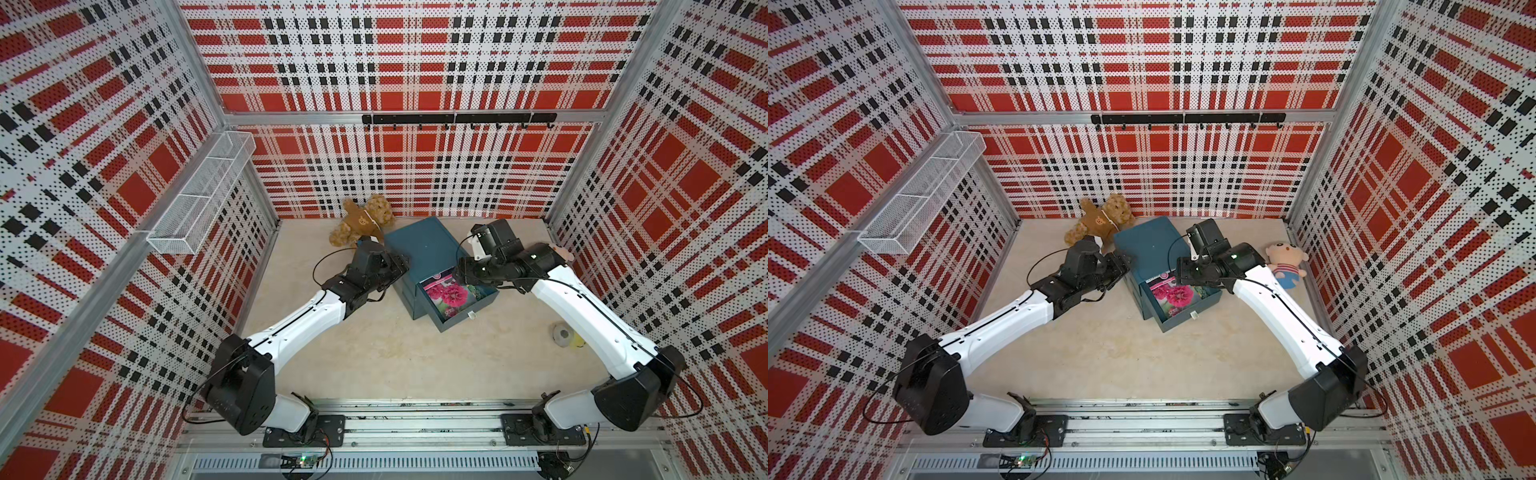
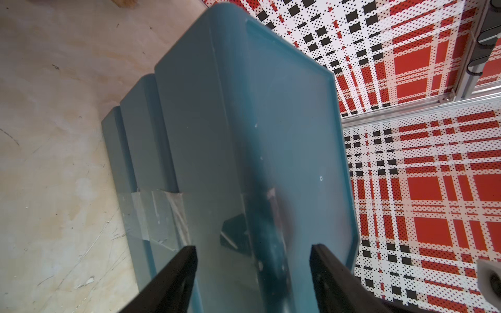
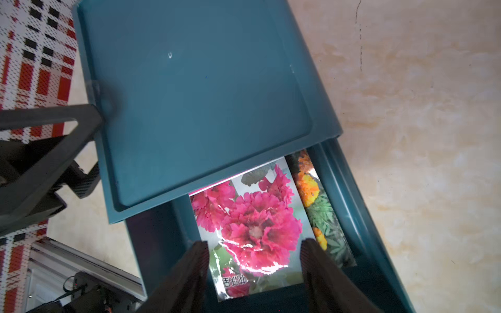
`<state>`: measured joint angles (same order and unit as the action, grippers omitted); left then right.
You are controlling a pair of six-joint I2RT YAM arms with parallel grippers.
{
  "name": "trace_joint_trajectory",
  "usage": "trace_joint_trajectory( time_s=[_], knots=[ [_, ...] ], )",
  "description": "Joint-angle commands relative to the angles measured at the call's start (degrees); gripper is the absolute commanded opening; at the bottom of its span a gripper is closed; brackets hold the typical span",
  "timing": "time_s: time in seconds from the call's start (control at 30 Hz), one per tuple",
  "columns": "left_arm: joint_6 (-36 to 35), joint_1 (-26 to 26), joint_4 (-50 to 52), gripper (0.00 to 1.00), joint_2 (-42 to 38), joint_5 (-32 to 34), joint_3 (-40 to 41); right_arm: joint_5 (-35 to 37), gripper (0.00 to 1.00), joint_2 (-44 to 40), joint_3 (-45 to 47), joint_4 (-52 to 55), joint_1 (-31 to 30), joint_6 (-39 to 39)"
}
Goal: Take the seed bags out of the drawer
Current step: Pick up the seed packet from the drawer.
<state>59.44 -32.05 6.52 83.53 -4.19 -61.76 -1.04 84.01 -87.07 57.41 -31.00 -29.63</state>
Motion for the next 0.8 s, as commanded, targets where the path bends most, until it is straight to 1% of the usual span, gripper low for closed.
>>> trace_joint_trajectory(
  time_s=[0.0, 0.13, 0.43, 0.6, 0.77],
  knots=[
    [-1.9, 0.6, -1.1, 0.70, 1.7, -0.8, -1.9, 2.2, 0.64, 1.2, -1.3, 0.9, -0.5, 2.3],
    [-2.1, 0.9, -1.1, 0.67, 2.9, -1.5, -2.0, 3.1, 0.66, 3.1, -0.7, 0.4, -0.5, 3.3],
    [-1.8, 1.0, -1.2, 0.66, 3.8, -2.1, -1.8, 3.8, 0.68, 4.5, 3.6, -1.1, -0.5, 4.7],
    [-1.5, 1.0, -1.4, 0.66, 4.4, -2.3, -2.0, 2.4, 0.69, 4.8, 6.2, -3.0, -0.3, 4.8],
    [-1.3, 1.0, -1.4, 0.66, 4.4, -2.2, -1.7, -0.5, 0.69, 5.5, 8.1, -6.0, 0.5, 4.1]
  ],
)
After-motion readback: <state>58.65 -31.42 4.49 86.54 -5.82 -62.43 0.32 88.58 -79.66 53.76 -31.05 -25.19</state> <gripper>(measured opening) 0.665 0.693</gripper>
